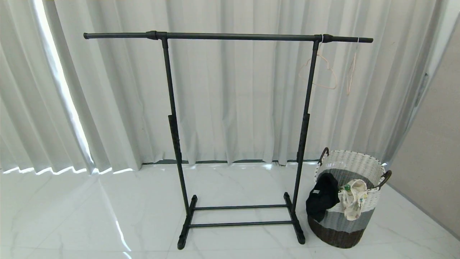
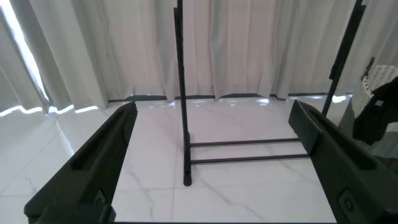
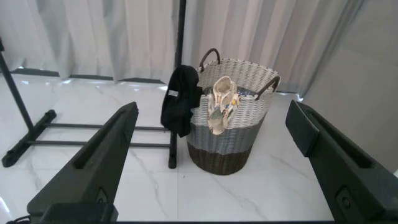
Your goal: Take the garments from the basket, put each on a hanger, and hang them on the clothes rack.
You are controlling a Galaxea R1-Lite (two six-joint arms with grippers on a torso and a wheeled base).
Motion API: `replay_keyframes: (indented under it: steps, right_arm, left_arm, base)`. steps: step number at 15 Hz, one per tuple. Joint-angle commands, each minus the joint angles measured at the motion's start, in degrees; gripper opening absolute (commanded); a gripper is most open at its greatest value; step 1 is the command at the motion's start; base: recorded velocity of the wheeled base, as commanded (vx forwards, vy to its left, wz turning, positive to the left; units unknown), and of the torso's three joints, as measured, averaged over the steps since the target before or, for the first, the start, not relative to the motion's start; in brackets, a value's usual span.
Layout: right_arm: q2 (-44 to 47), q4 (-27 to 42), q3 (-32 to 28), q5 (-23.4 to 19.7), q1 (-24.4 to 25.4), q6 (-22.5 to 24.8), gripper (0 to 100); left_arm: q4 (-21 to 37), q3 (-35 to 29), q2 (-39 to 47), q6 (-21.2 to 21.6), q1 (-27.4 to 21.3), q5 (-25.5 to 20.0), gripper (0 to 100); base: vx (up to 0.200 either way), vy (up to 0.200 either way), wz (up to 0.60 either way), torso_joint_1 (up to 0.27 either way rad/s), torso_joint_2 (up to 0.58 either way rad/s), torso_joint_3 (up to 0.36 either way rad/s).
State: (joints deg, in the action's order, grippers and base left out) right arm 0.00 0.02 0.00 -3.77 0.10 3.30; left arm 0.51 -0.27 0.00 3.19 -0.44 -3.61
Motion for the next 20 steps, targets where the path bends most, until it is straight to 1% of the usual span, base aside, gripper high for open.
replay_keyframes:
  steps: [1,14,17,20]
  right_arm:
    - [0.00,-0.02,0.00,-0.01,-0.01,0.04,100]
    - [0.00,-0.02,0.00,-0.10,-0.01,0.04,100]
    - [0.00,0.06,0.00,-0.10,-0.01,0.04,100]
    - [0.00,0.06,0.00,-0.10,-0.01,0.04,100]
  left_arm:
    - [0.02,0.00,0.09,0.06,0.00,0.00,100]
    - [0.02,0.00,0.09,-0.21,0.00,0.00,100]
    - [0.02,0.00,0.09,-1.08,0.00,0.00,100]
    - [0.02,0.00,0.09,-0.91,0.00,0.00,100]
  base:
    - [0.200,0.000,0.00,0.007,0.00,0.002]
    - [0.200,0.000,0.00,0.002,0.00,0.001]
    - [0.000,0.000,0.00,0.000,0.00,0.000]
    - [0.000,0.000,0.00,0.000,0.00,0.000]
